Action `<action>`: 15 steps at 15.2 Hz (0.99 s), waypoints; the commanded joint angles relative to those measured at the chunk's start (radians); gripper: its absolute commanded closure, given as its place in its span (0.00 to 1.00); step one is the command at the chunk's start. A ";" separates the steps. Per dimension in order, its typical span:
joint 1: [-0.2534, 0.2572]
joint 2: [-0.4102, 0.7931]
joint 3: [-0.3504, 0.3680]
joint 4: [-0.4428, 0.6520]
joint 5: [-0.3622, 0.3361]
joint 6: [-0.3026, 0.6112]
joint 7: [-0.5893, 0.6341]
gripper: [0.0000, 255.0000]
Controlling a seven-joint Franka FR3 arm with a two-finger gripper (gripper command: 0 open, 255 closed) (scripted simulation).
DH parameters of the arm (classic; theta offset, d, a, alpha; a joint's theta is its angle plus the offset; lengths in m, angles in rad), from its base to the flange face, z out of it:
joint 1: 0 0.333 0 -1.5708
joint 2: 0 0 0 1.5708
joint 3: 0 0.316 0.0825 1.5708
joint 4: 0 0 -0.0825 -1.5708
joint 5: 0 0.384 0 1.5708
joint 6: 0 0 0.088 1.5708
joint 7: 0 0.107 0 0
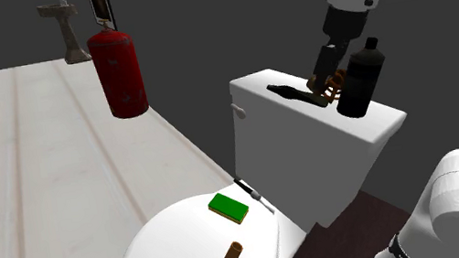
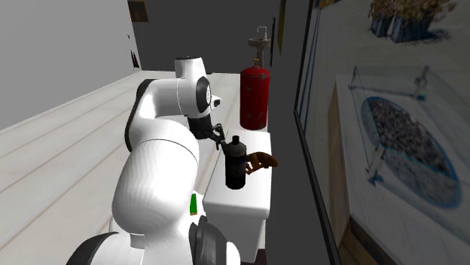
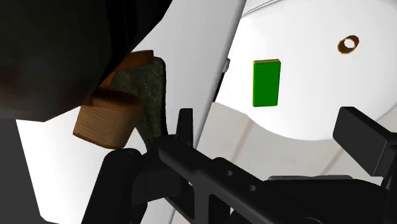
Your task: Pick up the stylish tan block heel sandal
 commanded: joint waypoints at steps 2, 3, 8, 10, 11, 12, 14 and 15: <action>-0.004 0.011 -0.024 -0.003 -0.008 0.021 -0.024 0.00; -0.008 0.024 -0.048 -0.005 -0.016 0.041 -0.047 0.00; -0.022 0.106 -0.167 0.006 -0.041 0.142 -0.166 0.00; -0.023 0.148 -0.215 0.020 -0.043 0.181 -0.215 0.00; -0.024 0.171 -0.239 0.029 -0.043 0.199 -0.239 0.00; -0.024 0.195 -0.263 0.039 -0.041 0.218 -0.265 0.00; -0.024 0.202 -0.272 0.028 -0.041 0.237 -0.273 0.00; -0.025 0.199 -0.273 0.013 -0.042 0.249 -0.274 0.00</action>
